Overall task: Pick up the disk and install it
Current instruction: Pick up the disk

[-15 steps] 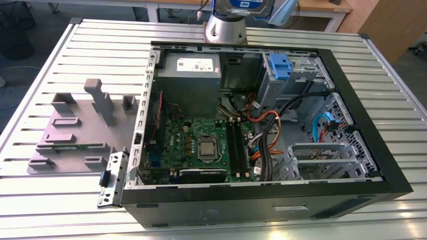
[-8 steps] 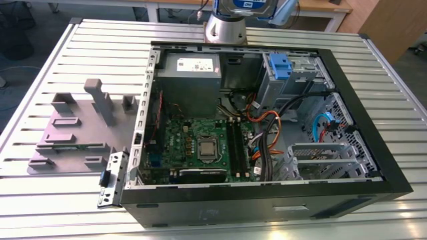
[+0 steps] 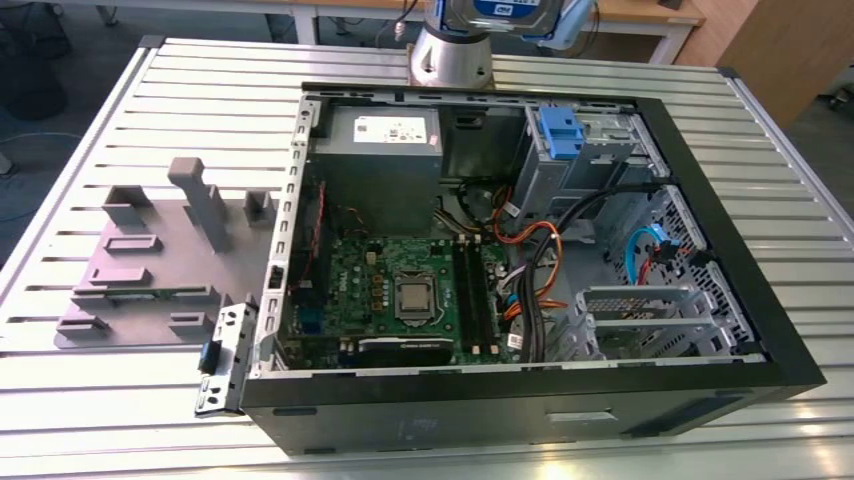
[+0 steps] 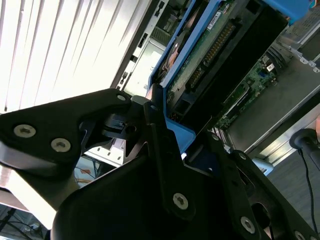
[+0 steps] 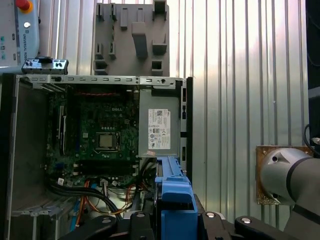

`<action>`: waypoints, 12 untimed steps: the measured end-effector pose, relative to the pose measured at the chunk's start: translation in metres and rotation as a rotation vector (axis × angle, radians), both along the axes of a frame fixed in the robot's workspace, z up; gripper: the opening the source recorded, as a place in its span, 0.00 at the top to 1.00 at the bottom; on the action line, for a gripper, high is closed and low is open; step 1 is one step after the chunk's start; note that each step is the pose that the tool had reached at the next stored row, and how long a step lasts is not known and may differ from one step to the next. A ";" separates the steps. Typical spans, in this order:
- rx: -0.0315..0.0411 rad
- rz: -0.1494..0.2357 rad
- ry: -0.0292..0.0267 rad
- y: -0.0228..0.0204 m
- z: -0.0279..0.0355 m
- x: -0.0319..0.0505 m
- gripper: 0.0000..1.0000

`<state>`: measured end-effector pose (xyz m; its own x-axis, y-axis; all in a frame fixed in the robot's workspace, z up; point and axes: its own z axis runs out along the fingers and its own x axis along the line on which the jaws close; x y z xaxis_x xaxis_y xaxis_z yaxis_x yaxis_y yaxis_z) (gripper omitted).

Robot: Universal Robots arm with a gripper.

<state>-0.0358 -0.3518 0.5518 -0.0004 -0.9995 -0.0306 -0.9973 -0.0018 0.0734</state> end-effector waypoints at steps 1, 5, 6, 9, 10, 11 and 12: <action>0.0000 0.000 0.0000 0.0000 0.0000 0.0008 0.63; 0.0000 0.000 0.0004 0.0000 0.0000 0.0043 0.63; 0.0000 0.000 0.0005 0.0000 0.0000 0.0052 0.63; 0.0001 0.000 0.0007 0.0000 0.0000 0.0080 0.63; 0.0000 0.000 0.0008 0.0000 0.0000 0.0088 0.63; 0.0000 0.000 0.0009 0.0000 0.0000 0.0097 0.63; 0.0000 0.000 0.0009 0.0000 0.0000 0.0106 0.63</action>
